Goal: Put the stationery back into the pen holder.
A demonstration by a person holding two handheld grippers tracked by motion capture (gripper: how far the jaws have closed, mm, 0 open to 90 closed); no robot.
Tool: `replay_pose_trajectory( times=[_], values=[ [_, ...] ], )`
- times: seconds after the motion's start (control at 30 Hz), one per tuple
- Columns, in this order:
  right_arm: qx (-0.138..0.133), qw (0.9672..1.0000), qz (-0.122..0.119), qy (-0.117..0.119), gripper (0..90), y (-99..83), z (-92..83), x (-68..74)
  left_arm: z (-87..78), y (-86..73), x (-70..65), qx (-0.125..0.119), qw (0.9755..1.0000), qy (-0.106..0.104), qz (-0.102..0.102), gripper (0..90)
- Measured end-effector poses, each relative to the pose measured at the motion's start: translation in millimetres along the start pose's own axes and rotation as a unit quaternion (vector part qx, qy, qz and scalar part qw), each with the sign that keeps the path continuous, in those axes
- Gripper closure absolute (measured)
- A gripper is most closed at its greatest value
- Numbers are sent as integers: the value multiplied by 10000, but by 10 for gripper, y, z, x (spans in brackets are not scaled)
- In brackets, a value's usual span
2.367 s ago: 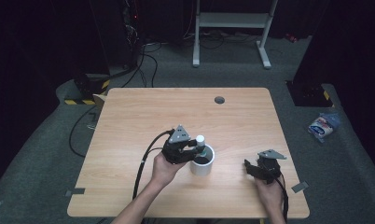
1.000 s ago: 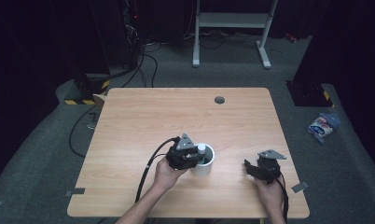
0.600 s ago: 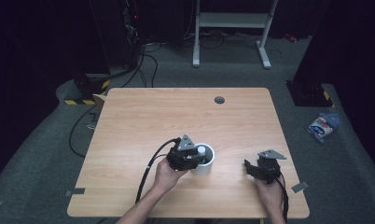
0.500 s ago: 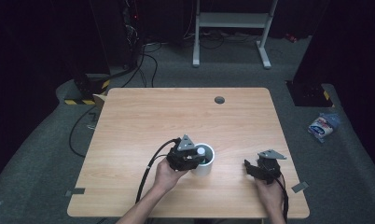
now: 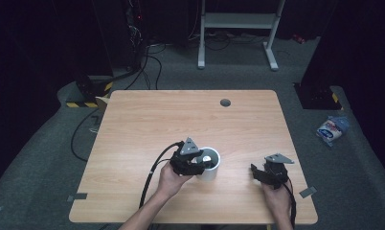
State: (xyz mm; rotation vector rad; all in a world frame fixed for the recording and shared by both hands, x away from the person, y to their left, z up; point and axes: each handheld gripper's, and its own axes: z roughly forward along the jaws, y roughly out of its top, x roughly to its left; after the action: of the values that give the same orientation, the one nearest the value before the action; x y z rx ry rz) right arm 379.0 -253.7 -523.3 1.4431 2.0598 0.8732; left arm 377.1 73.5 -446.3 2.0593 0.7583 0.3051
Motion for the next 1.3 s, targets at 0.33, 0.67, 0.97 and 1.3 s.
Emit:
replay_pose_trajectory(
  times=[0.33, 0.67, 0.97, 1.3],
  values=[
    [-1, 10000, 1, 0, 326, 0, 0, 0, -39, 2, 5, -40, 10000, 9, 7, 423],
    [0, 10000, 2, 1, 326, 0, 0, 0, -90, 10, 24, -68, 10000, 31, 59, 382],
    [0, 10000, 1, 0, 326, 0, 0, 0, -154, 19, 73, -112, 9999, -8, -31, 364],
    [0, 10000, 1, 1, 326, 0, 0, 0, -261, 12, 119, -300, 9994, 41, -138, 363]
  ],
)
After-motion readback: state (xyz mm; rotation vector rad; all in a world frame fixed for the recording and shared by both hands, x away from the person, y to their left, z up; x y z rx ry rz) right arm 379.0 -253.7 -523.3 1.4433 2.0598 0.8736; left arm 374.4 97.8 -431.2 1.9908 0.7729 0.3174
